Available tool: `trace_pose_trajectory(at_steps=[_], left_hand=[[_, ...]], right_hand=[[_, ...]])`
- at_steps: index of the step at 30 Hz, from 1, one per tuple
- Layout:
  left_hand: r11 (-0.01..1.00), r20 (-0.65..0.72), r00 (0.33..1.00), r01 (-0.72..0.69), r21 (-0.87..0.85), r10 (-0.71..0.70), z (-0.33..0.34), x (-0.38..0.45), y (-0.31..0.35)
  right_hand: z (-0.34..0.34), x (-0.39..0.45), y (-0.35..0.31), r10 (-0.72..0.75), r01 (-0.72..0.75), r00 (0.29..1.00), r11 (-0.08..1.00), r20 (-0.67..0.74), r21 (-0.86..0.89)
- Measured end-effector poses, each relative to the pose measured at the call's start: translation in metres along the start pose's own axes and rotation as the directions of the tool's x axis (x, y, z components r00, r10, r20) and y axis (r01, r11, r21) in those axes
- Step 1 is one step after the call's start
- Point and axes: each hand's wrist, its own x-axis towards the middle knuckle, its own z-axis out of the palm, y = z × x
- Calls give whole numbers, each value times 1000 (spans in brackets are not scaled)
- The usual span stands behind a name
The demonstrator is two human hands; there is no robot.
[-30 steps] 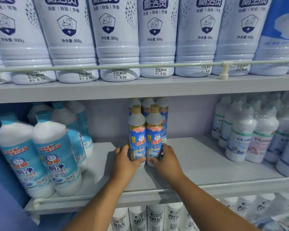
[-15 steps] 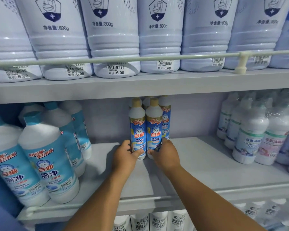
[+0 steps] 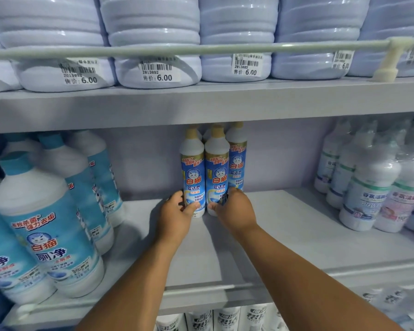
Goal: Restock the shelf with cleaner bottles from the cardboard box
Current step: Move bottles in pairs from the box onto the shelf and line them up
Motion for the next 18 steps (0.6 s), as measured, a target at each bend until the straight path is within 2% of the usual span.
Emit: trace_pose_trajectory(at_steps=[5, 12, 18], left_hand=[[998, 15, 999, -45, 42, 44, 0, -2, 1], [995, 24, 999, -29, 92, 27, -1, -3, 3], [972, 146, 987, 26, 234, -61, -14, -15, 15]], right_hand=[[3, 2, 1, -6, 6, 1000, 1000, 5, -25], [0, -2, -2, 25, -24, 999, 999, 22, -41], [-25, -21, -11, 89, -91, 979, 996, 182, 4]])
